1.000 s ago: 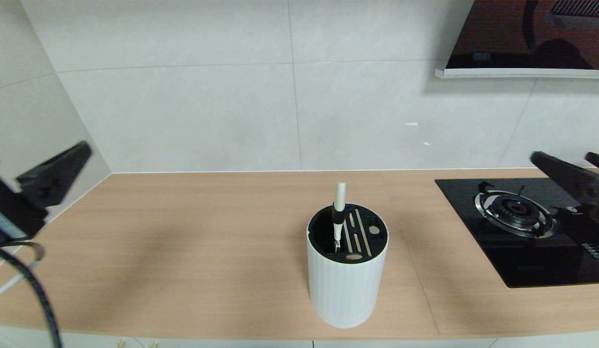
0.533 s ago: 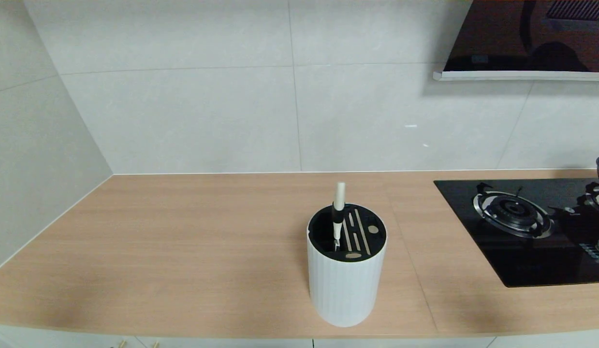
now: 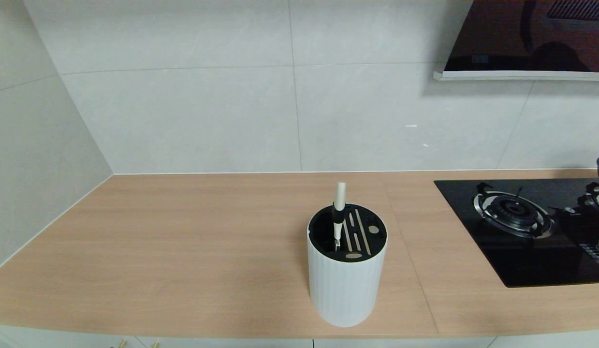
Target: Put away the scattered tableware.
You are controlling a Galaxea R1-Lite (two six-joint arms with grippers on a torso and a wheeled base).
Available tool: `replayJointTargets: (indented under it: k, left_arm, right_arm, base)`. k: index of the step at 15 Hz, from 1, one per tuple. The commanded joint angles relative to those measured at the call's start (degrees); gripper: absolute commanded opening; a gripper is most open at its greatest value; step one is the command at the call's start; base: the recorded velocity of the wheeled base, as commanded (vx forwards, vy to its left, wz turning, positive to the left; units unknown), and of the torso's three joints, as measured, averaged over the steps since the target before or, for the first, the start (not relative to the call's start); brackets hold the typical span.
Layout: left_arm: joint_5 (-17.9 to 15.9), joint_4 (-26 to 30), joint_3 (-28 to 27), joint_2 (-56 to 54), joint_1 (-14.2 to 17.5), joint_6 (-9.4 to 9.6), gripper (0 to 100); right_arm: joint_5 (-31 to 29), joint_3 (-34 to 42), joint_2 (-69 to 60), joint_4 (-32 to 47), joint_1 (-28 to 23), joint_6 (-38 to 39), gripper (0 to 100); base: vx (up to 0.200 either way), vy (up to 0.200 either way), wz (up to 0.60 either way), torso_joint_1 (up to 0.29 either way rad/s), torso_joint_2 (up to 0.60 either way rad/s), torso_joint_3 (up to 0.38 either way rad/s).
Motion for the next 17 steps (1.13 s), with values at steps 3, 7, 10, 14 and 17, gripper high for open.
replayJointTargets:
  k: [3, 7, 10, 14, 17]
  left_arm:
    - [-6.34, -0.21, 10.13, -1.05, 0.29, -6.18, 100]
    - [-16.53, 1.64, 14.08, -1.05, 0.29, -8.64, 100]
    - [-22.25, 4.27, 14.08, -1.05, 0.29, -8.21, 100]
    - [-23.04, 4.1, 14.08, -1.05, 0.29, -7.5, 100]
    - [-22.86, 4.01, 14.08, -1.05, 0.29, -11.46, 100]
  right_arm:
    - [7.77, 14.57, -3.65, -6.29, -1.85, -0.58, 100]
    - [16.91, 17.91, -3.65, -7.79, -1.85, 0.47, 100]
    - [18.67, 17.82, -3.65, -5.24, -1.76, 0.12, 100]
    - [18.67, 17.82, -3.74, -5.24, -1.76, 0.29, 100]
    - [18.76, 17.82, -3.65, -5.24, -1.76, 0.21, 100]
  base:
    - [0.0, 0.0, 0.0, 0.0, 0.0, 0.0]
    - [0.0, 0.0, 0.0, 0.0, 0.0, 0.0]
    - [0.0, 0.0, 0.0, 0.0, 0.0, 0.0]
    - [0.0, 0.0, 0.0, 0.0, 0.0, 0.0]
    - [0.0, 0.0, 0.0, 0.0, 0.0, 0.0]
